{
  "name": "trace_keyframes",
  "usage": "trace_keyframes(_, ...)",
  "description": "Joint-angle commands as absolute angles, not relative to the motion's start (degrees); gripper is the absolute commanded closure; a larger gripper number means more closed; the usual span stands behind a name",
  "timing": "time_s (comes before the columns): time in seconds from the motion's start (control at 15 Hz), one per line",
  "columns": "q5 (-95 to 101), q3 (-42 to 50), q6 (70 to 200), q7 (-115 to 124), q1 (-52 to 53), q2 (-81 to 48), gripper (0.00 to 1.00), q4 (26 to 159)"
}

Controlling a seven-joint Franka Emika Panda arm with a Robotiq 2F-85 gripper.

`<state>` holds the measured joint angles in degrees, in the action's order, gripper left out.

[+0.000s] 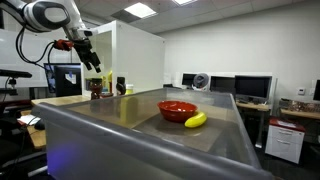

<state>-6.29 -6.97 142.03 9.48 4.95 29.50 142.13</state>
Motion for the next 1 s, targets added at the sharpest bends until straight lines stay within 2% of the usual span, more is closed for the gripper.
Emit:
trace_keyframes(0.0,-6.7,-6.6,147.8,5.6,7.3,28.9,0.0,143.0)
trace_keyframes(0.6,-8.2,-3.1,162.6,0.0,12.4,30.9,0.0,150.6)
trace_keyframes(0.93,-7.4,-2.3,165.9,2.6,11.2,29.4,0.0,151.9)
